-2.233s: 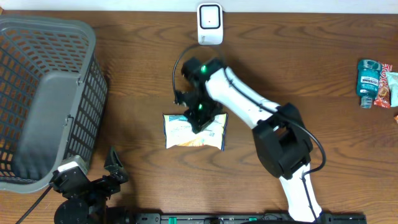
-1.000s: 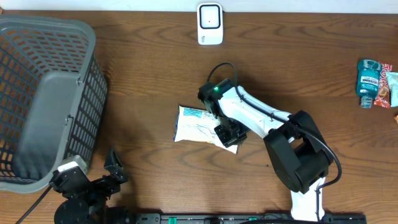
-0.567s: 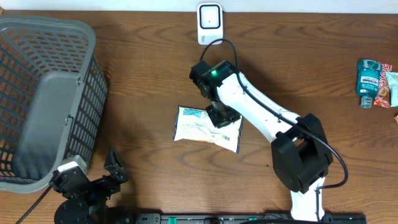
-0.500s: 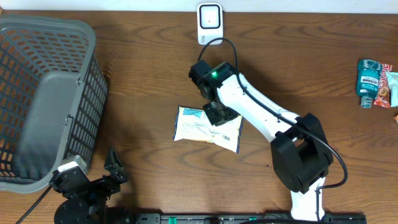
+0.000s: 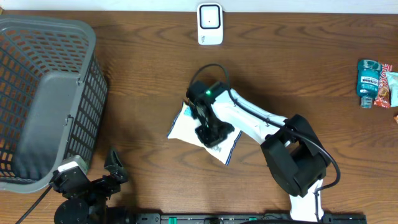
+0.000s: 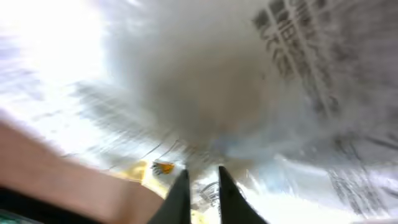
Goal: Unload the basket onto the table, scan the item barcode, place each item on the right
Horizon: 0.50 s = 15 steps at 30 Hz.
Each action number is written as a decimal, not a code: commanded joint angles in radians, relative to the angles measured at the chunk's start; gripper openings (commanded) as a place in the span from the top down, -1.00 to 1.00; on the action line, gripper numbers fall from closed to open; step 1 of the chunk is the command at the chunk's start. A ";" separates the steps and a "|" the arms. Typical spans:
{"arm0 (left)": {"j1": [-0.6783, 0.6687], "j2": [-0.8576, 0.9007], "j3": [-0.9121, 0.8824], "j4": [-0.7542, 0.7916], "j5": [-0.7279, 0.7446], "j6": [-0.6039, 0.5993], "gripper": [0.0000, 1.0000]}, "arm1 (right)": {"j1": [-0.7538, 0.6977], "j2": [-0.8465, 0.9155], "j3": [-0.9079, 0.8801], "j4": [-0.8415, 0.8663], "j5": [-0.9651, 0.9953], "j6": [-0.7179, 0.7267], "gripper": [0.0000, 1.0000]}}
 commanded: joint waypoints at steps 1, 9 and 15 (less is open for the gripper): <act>0.005 -0.007 0.000 0.000 -0.013 0.002 -0.95 | -0.008 -0.003 0.166 -0.051 -0.007 -0.035 0.66; 0.005 -0.007 0.000 0.000 -0.013 0.002 -0.96 | 0.023 -0.002 0.212 -0.048 0.151 -0.044 -0.16; 0.005 -0.007 0.000 0.000 -0.012 0.002 -0.96 | 0.024 -0.002 0.076 0.023 0.124 -0.074 0.41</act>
